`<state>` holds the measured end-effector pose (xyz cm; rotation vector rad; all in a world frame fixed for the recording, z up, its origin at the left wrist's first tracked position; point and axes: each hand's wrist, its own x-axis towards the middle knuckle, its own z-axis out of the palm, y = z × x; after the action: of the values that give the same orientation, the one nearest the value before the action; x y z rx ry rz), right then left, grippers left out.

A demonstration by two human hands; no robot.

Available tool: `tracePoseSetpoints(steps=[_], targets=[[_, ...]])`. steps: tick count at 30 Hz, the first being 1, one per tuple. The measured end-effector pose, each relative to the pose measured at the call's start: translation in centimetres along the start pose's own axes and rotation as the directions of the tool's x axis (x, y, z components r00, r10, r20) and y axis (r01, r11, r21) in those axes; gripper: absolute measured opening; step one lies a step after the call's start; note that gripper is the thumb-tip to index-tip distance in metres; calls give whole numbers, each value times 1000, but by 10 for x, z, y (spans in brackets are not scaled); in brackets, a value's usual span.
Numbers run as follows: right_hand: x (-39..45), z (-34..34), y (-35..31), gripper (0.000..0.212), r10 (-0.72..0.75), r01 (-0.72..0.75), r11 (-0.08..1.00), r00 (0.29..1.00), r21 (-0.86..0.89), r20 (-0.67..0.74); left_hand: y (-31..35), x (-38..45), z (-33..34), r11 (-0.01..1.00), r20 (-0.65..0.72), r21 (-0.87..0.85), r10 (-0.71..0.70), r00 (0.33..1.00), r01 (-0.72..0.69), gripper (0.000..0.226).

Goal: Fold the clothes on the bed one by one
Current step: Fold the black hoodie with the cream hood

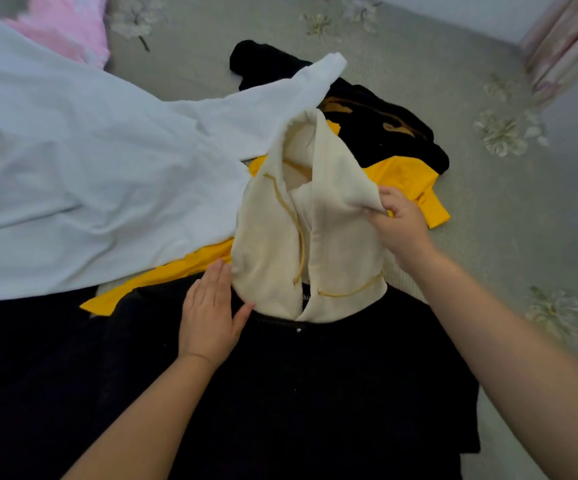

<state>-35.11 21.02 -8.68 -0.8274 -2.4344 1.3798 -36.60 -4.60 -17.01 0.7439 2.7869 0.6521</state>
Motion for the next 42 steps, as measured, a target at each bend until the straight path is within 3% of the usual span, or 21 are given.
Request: tracePoseSetpoints(steps=[3,6,9,11,13,15,17,19,21,22,23,25,27,29,31,33,35,37,39,41,42], targets=[[-46,-16,-13,55,-134,102,972,981,211,143,2,-7,-18,900,-117,-416,-196,974,131,59],[-101,-35,-19,87,-224,140,960,901,242,371,9,-25,-51,787,-229,-597,-353,907,155,46],[-154,-58,-7,57,-288,379,925,737,-21,611,19,-54,-78,600,-143,-784,-423,895,158,49],[-192,-62,-1,39,-270,623,749,598,-226,755,28,-79,-91,529,-120,-833,-462,879,165,62],[-226,-62,9,39,-260,815,482,484,-322,836,34,-110,-97,569,-172,-811,-453,875,136,63],[-255,-61,23,33,33,824,407,419,-395,908,36,-143,-94,706,-212,-696,-375,902,130,58],[-279,-63,46,29,248,721,474,441,-505,862,38,-172,-84,874,-192,-464,-257,947,143,54],[-298,-63,58,27,128,578,608,606,-545,785,42,-191,-69,936,-132,-282,-256,957,212,45],[-313,-55,63,12,-100,345,795,886,-498,453,51,-203,-53,885,0,-262,-399,917,386,32],[-317,-50,65,2,-100,184,870,974,-457,201,56,-207,-45,822,137,-256,-490,861,508,31],[-317,-44,64,13,35,-24,903,999,-429,17,61,-211,-37,741,300,-229,-564,770,632,35],[-315,-29,64,38,412,-398,790,908,-466,-78,66,-215,-22,566,524,-164,-644,557,808,49],[-314,-17,62,58,659,-579,641,752,-503,-26,68,-218,-11,439,570,-106,-708,417,892,59],[-312,-7,60,60,751,-637,611,654,-470,89,69,-222,-9,298,563,-125,-764,315,946,64],[-311,-4,57,45,762,-682,640,625,-354,173,67,-231,-8,78,613,-217,-765,198,973,64],[-311,-8,51,21,793,-769,608,575,-198,204,65,-240,-6,-73,687,-274,-712,142,959,52],[-312,-16,45,11,812,-830,557,539,-24,223,70,-242,-9,-163,716,-418,-665,213,894,30],[-311,-23,39,13,781,-809,541,584,229,220,83,-234,-24,-192,641,-638,-669,376,746,5],[-306,-31,28,25,690,-660,565,707,494,154,95,-222,-45,-214,533,-824,-607,590,524,12],[-301,-38,18,37,559,-425,520,825,741,80,97,-211,-66,-387,452,-873,-412,791,297,23],[-299,-39,16,40,519,-333,439,852,834,67,94,-207,-71,-475,425,-844,-312,850,248,32]])
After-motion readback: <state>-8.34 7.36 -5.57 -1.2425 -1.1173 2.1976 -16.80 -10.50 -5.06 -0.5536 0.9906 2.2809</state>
